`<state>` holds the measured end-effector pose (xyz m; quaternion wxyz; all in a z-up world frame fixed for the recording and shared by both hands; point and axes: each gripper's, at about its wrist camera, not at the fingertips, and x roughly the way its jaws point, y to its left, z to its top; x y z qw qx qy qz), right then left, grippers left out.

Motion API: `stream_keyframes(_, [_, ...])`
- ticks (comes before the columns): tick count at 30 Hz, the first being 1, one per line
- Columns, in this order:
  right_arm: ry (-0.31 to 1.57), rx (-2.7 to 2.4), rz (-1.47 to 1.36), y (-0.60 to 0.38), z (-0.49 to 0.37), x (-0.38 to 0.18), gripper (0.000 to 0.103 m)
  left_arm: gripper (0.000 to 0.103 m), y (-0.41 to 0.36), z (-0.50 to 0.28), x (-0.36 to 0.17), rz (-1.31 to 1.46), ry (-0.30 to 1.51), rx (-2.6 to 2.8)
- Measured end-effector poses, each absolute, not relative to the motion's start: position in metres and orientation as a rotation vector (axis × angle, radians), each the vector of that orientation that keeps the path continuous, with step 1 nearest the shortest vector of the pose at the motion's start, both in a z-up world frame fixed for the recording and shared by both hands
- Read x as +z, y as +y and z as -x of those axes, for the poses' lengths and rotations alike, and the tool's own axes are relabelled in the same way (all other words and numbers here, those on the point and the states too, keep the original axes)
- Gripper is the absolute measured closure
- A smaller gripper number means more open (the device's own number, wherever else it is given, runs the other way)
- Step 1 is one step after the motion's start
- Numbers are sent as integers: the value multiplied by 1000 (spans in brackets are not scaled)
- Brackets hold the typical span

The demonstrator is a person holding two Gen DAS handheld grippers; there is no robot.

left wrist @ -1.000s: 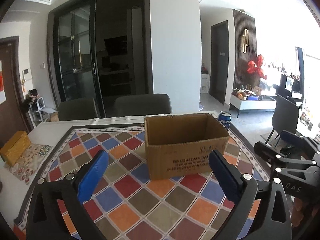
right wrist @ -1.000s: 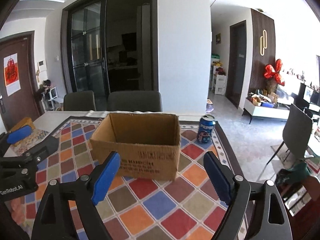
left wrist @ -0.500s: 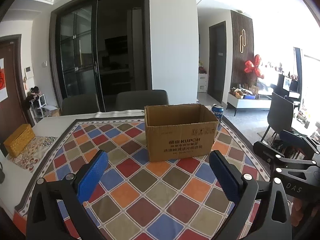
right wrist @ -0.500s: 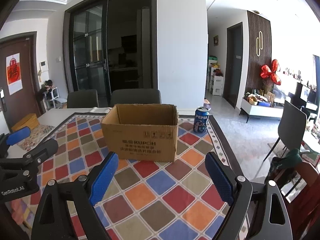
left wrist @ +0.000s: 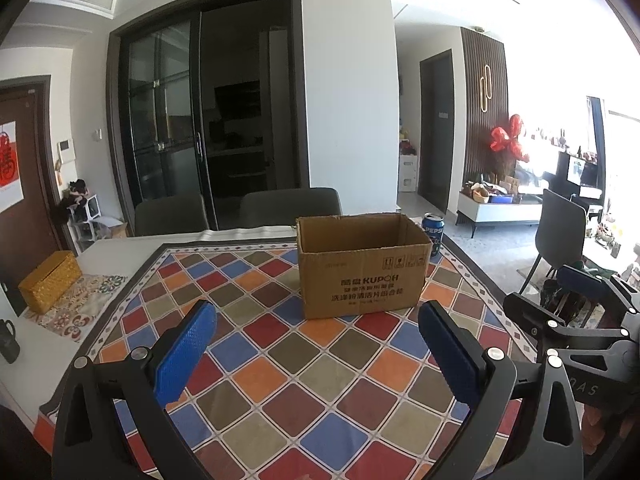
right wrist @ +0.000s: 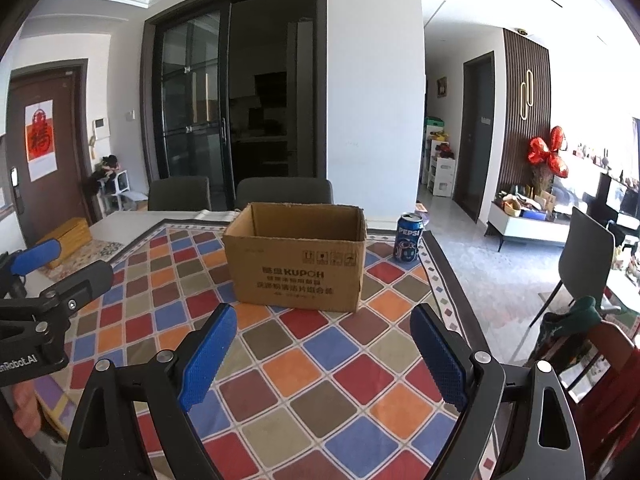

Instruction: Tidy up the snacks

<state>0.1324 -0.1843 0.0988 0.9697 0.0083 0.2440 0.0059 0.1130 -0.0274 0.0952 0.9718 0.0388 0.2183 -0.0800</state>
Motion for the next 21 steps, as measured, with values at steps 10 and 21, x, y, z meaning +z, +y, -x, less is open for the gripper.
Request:
stream_keyframes(10, [457,17,-15,-184,-121,107,14,0,-27,-103,101,-76,424,-161])
stream_keyframes(21, [451,20,-19,-184,-118,107,14,0,-27,-99,102,-86,415,-147])
